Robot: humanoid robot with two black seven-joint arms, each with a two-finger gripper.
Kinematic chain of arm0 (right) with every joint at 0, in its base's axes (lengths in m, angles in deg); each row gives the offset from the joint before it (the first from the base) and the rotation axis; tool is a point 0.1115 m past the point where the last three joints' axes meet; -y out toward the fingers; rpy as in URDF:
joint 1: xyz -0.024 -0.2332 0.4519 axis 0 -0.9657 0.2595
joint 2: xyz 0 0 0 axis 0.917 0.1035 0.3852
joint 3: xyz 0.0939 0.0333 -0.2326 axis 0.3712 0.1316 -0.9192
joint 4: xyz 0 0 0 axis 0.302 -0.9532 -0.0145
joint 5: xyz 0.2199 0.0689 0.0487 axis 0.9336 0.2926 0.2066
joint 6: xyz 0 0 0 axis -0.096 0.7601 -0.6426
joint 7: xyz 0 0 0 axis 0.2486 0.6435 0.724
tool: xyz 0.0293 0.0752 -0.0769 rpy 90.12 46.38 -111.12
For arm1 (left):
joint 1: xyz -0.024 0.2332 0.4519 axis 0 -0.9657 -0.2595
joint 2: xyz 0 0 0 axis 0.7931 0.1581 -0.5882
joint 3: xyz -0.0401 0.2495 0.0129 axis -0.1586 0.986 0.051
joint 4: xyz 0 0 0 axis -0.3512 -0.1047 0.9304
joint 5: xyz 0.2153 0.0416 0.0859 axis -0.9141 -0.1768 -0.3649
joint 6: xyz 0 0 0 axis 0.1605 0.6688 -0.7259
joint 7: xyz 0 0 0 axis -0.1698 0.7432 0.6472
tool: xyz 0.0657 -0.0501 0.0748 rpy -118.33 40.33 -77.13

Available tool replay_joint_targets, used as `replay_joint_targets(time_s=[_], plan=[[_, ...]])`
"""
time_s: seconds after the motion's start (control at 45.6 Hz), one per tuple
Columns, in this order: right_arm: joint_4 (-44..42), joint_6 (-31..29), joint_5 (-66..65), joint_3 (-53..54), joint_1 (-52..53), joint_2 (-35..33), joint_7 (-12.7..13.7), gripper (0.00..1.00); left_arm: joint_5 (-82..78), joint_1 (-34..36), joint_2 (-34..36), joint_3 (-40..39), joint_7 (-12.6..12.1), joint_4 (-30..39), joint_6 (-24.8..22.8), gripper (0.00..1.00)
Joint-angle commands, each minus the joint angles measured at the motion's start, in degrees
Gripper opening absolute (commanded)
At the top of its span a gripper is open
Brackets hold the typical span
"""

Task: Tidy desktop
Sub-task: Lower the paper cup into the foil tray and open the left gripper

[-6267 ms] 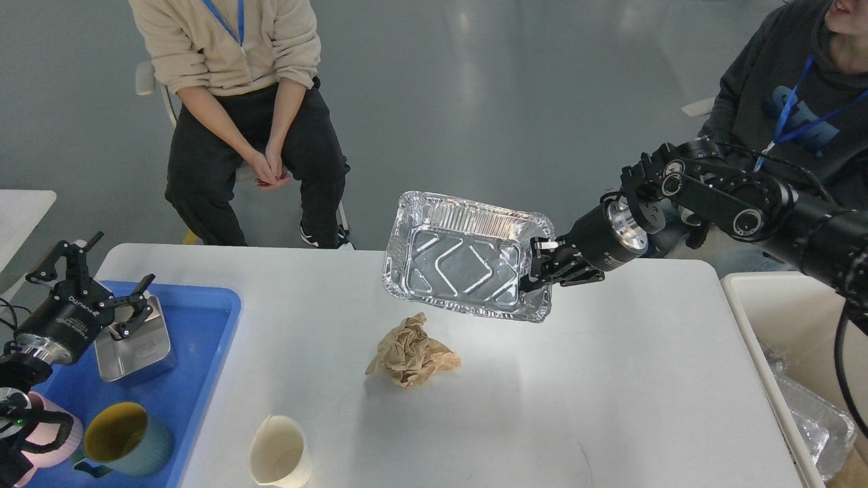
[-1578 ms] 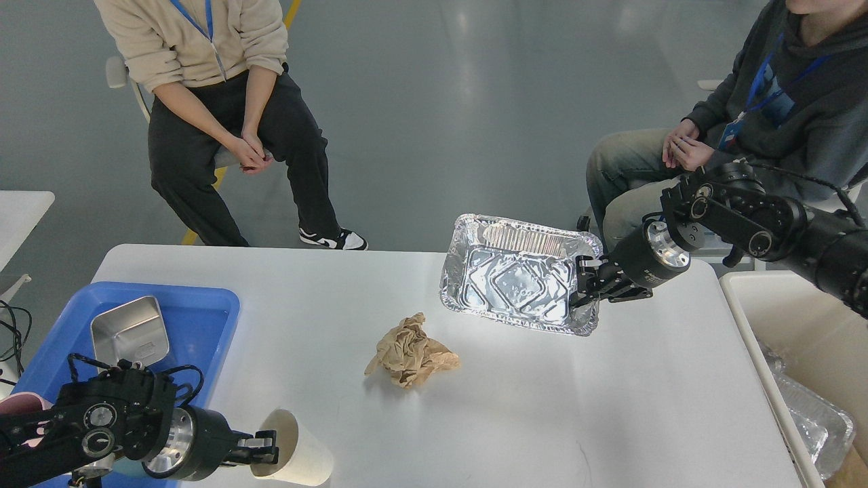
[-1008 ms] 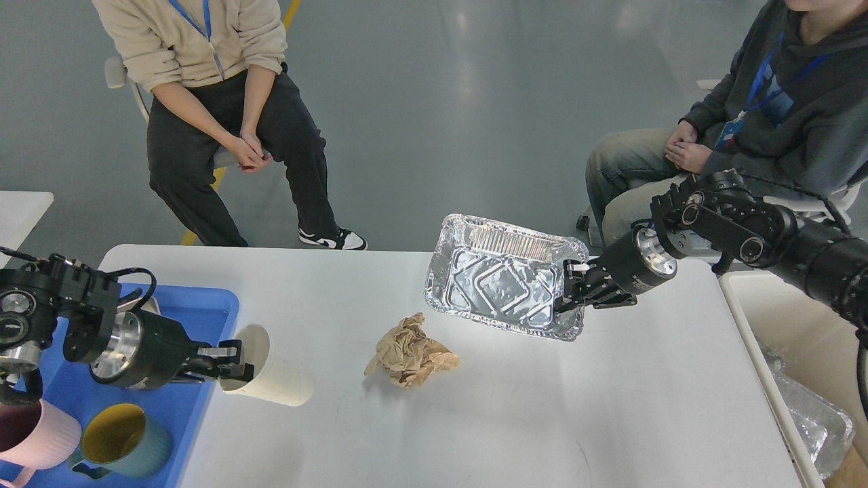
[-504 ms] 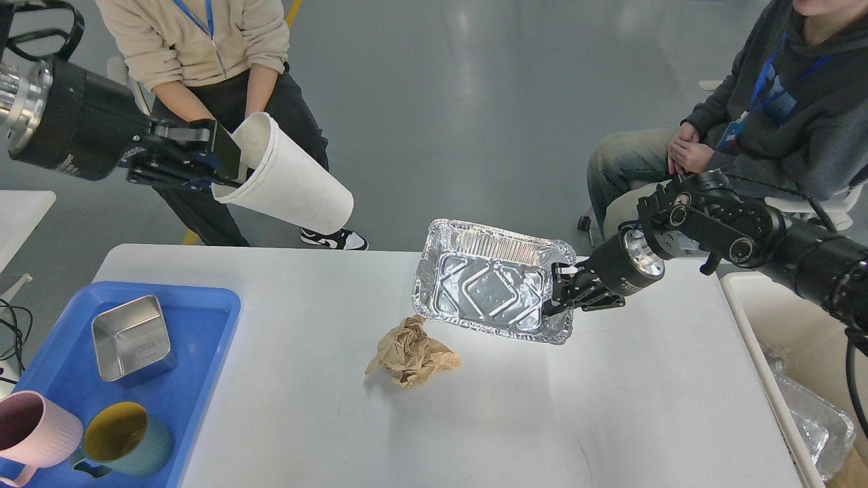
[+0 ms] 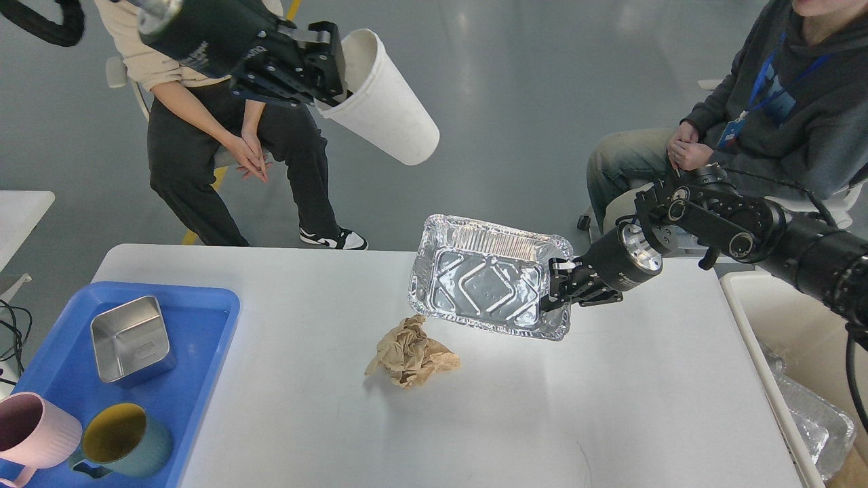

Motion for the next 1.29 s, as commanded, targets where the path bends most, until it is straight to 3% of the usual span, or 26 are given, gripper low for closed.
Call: replay_joint_targets(time_s=[0.0,0.219,0.373,0.745,0.811,0.942,1.03,1.074,1.271], plan=[[0.03,0.00,0.04,0.00,0.69,0.16,0.00,0.00,-1.70,-4.61,-10.86,0.10,0.08,-6.49,1.47,0.01],[0.90,0.00,0.04,-0.08,2.01,0.51,0.09,0.00,-11.45,-12.87,-25.19,-1.04,0.43,-17.83,3.05,0.01],[0.99,0.00,0.04,-0.08,2.36,0.51,0.09,0.00,-13.22,-15.07,-33.10,-1.31,1.66,-24.69,4.46,0.01],[1.70,0.00,-0.04,-0.08,2.45,0.33,0.18,0.00,-19.55,-20.08,-39.88,-0.69,2.98,-29.97,8.41,0.11],[1.70,0.00,0.04,-0.08,2.36,0.42,0.18,0.00,-19.55,-20.17,-39.88,-0.86,2.98,-29.97,8.94,0.22],[1.70,0.00,-0.05,-0.08,2.27,0.42,0.18,0.00,-18.58,-19.73,-39.88,-1.74,3.42,-29.97,9.82,0.73],[1.61,0.00,-0.05,-0.08,2.10,0.25,0.18,0.00,-17.97,-19.38,-39.70,-1.83,4.12,-29.97,9.91,0.93],[1.61,0.00,-0.05,-0.08,1.92,0.16,0.18,0.00,-17.44,-19.03,-39.70,-2.01,4.21,-29.97,9.91,0.96],[1.61,0.00,-0.05,-0.08,1.66,-0.02,0.18,0.00,-15.77,-15.43,-38.65,-6.83,4.13,-29.97,8.51,0.97]])
